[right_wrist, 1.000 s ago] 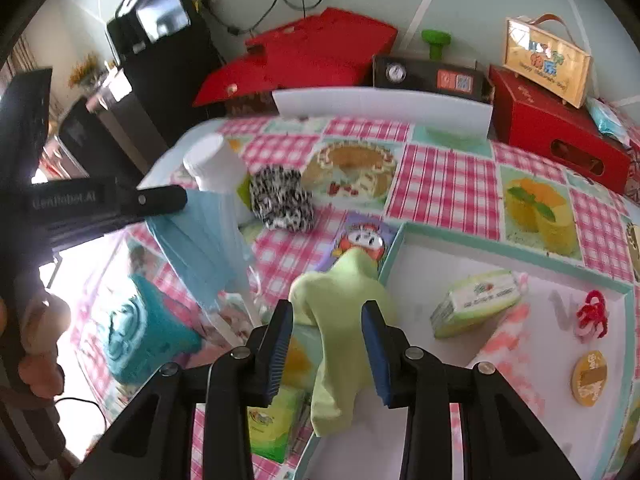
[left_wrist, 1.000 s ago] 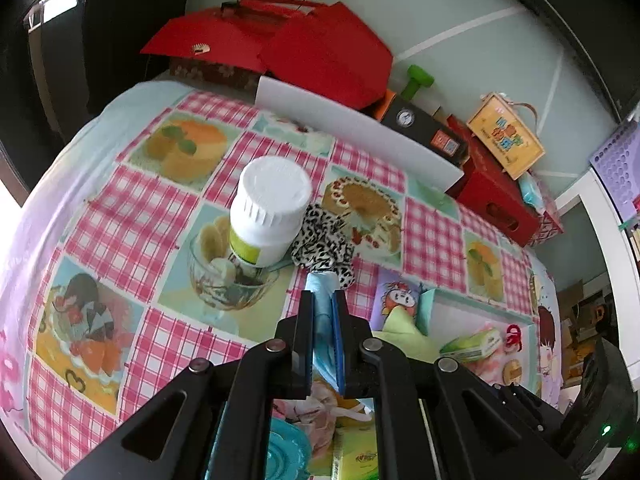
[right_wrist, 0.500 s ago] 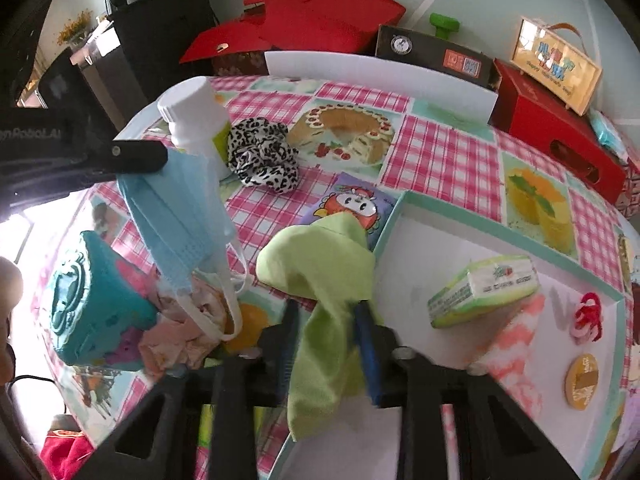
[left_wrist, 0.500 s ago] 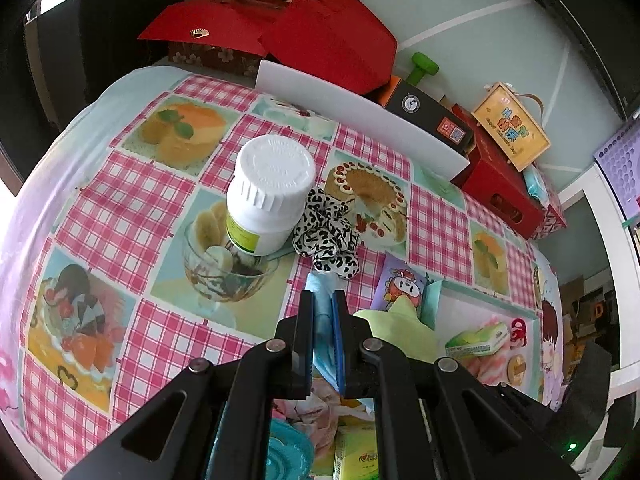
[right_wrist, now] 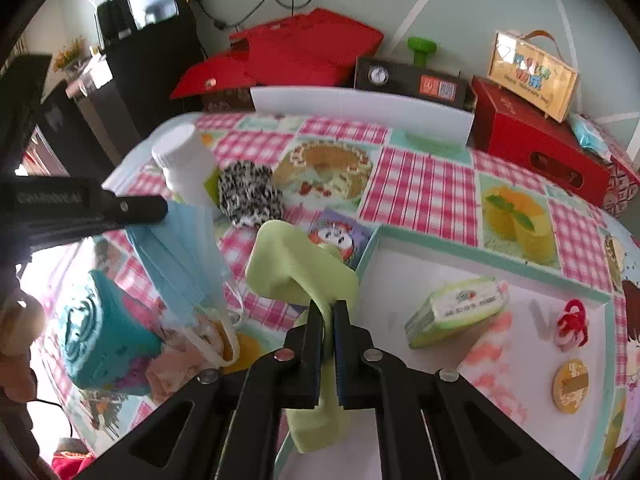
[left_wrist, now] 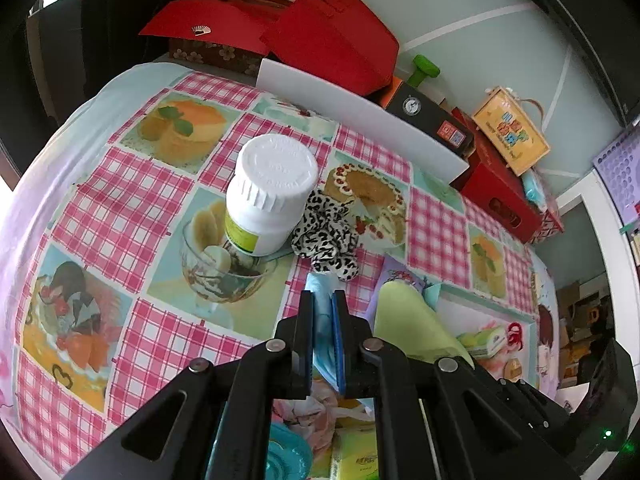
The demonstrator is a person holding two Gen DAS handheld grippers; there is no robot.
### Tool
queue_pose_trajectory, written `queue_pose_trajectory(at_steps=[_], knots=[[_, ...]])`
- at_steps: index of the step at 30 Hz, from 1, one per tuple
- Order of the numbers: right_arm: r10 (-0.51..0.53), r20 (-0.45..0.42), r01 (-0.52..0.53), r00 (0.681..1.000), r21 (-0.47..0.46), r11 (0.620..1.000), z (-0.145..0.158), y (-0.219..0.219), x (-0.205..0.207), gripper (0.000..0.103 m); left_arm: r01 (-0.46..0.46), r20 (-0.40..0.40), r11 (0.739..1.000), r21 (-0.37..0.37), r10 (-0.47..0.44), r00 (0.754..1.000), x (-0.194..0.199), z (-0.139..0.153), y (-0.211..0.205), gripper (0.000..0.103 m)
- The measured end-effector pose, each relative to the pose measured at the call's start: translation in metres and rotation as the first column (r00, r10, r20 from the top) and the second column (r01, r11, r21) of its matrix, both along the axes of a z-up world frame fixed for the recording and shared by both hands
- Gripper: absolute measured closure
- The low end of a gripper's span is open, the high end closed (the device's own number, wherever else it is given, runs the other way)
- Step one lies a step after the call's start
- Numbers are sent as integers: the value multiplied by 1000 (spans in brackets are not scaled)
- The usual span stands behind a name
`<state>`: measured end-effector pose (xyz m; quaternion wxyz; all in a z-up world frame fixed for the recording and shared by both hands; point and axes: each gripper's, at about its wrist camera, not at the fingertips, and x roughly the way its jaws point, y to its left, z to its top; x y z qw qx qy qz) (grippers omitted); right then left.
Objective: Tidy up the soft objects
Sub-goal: 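Lift the green cloth with the right tool while the left tool lifts the blue mask, then carry the green cloth and blue mask over the white tray with both tools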
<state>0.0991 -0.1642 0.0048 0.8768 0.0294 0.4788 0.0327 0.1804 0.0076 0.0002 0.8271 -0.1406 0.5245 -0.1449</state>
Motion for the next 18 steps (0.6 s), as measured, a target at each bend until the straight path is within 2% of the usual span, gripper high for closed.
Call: queue_pose_trajectory(at_steps=[11, 18], knots=[[-29, 96, 24, 995, 57, 998, 26, -10, -6, 98, -9, 66, 998, -62, 13, 998, -7, 24, 6, 95], [-63, 194, 47, 979, 85, 995, 57, -20, -18, 98, -17, 181, 994, -105, 36, 983, -24, 64, 17, 95]])
